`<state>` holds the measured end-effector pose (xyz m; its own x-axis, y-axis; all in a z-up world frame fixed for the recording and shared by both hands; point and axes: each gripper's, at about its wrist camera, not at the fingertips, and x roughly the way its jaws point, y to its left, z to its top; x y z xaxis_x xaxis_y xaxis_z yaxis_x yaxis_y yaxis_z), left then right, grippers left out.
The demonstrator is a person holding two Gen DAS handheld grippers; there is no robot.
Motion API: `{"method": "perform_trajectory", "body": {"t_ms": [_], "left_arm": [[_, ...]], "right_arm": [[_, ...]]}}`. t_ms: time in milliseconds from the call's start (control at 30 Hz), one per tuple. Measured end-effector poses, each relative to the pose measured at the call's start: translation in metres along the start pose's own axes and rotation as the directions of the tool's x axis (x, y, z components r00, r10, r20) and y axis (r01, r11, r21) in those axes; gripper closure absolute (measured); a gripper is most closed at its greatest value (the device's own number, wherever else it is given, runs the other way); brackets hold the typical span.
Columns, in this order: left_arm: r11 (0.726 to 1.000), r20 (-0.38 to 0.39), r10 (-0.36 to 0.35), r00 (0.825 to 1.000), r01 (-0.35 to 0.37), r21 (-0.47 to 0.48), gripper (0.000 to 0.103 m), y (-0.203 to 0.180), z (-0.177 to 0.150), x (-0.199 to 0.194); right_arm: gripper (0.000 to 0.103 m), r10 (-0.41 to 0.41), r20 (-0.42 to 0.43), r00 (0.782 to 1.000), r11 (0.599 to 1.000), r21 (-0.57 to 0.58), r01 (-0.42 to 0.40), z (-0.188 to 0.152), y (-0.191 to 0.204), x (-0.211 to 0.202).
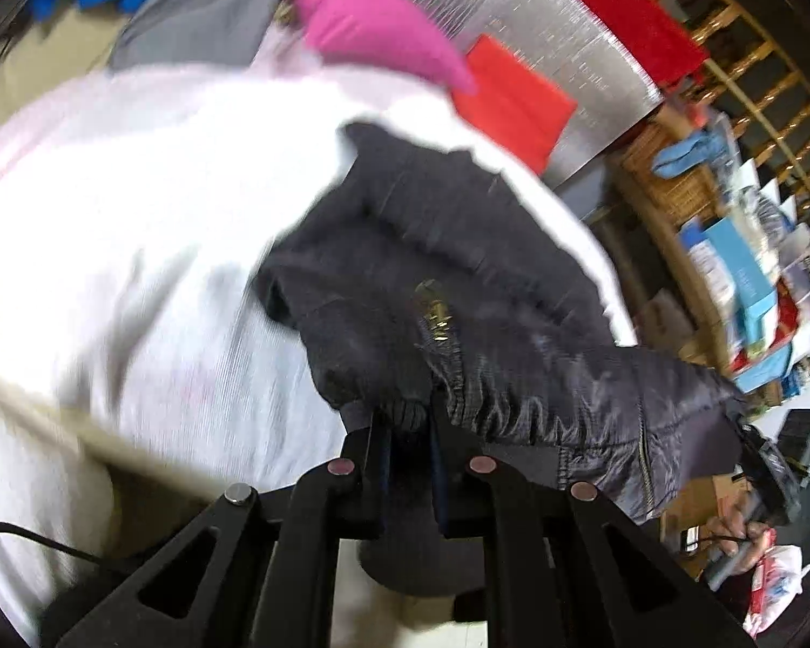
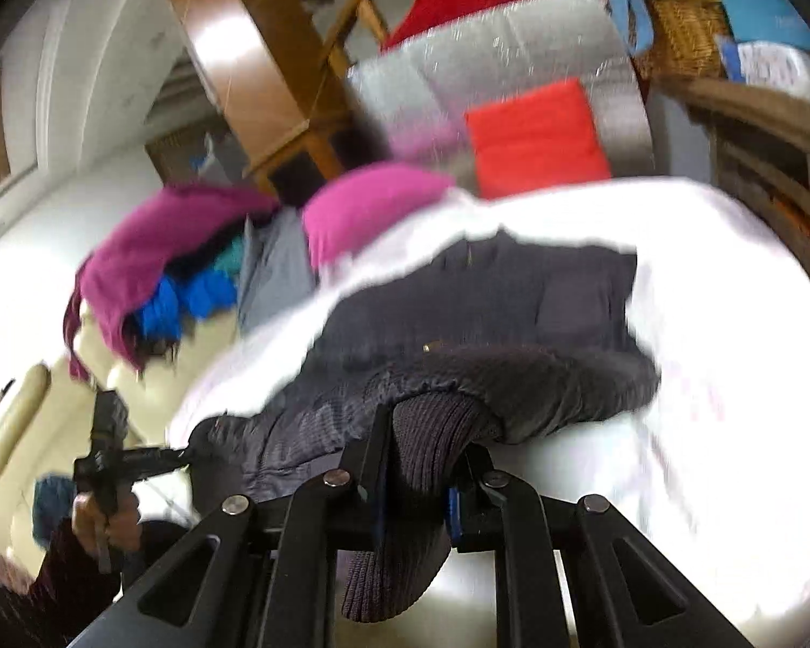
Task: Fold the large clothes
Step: 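Lay the folded hem onto the collar and open both tools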
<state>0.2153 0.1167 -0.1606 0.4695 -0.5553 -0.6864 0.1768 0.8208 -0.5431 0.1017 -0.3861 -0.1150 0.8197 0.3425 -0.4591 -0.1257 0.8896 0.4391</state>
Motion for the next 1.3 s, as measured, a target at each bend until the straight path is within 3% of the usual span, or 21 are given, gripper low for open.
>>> {"method": "perform_trajectory", "body": {"t_ms": [100, 233, 367, 533, 700, 900, 1067, 1167, 1200, 1267, 1300], "left_arm": [[1.000, 0.041, -0.025, 0.999, 0.025, 0.016, 0.091, -0.014, 0.054, 0.001], [0.999, 0.073, -0.009, 0.997, 0.006, 0.046, 0.091, -0.033, 0.130, 0.034], [0.998, 0.058, 0.020, 0.998, -0.023, 0.058, 0.091, -0.049, 0.206, 0.106], [0.997, 0.010, 0.063, 0.998, -0.063, 0.055, 0.092, -0.053, 0.260, 0.194], [0.992, -0.035, 0.116, 0.993, -0.114, 0.050, 0.092, -0.043, 0.283, 0.259], [0.993, -0.042, 0.115, 0.992, -0.115, 0.014, 0.091, -0.028, 0.298, 0.299], [0.994, -0.012, 0.108, 0.994, -0.108, -0.033, 0.087, -0.011, 0.298, 0.322], [0.996, 0.023, 0.058, 0.998, -0.056, -0.071, 0.086, -0.008, 0.294, 0.312], [0.997, 0.035, 0.045, 0.998, -0.043, -0.067, 0.079, -0.010, 0.293, 0.307], [0.998, 0.105, 0.059, 0.993, -0.056, -0.034, 0.048, -0.019, 0.290, 0.287], [0.996, 0.170, 0.084, 0.982, -0.081, -0.026, 0.024, -0.024, 0.289, 0.272]], "right_arm": [[0.086, -0.009, 0.042, 0.999, 1.000, 0.025, 0.008, 0.035, -0.007, 0.020], [0.086, -0.050, 0.092, 0.994, 0.998, 0.046, 0.046, 0.086, -0.024, 0.067], [0.086, -0.088, 0.119, 0.989, 0.989, 0.130, 0.072, 0.130, -0.056, 0.123], [0.086, -0.170, 0.099, 0.980, 0.964, 0.225, 0.144, 0.171, -0.111, 0.204], [0.087, -0.217, 0.038, 0.975, 0.930, 0.313, 0.195, 0.182, -0.166, 0.274], [0.087, -0.208, -0.017, 0.978, 0.881, 0.430, 0.195, 0.174, -0.213, 0.329], [0.083, -0.109, -0.053, 0.993, 0.825, 0.552, 0.120, 0.172, -0.242, 0.350], [0.077, -0.008, -0.009, 1.000, 0.786, 0.618, 0.012, 0.170, -0.255, 0.346], [0.073, 0.015, 0.006, 1.000, 0.775, 0.631, -0.016, 0.168, -0.256, 0.343], [0.060, 0.069, 0.054, 0.996, 0.755, 0.650, -0.088, 0.166, -0.256, 0.333], [0.047, 0.085, 0.092, 0.992, 0.748, 0.652, -0.125, 0.164, -0.253, 0.324]]}}
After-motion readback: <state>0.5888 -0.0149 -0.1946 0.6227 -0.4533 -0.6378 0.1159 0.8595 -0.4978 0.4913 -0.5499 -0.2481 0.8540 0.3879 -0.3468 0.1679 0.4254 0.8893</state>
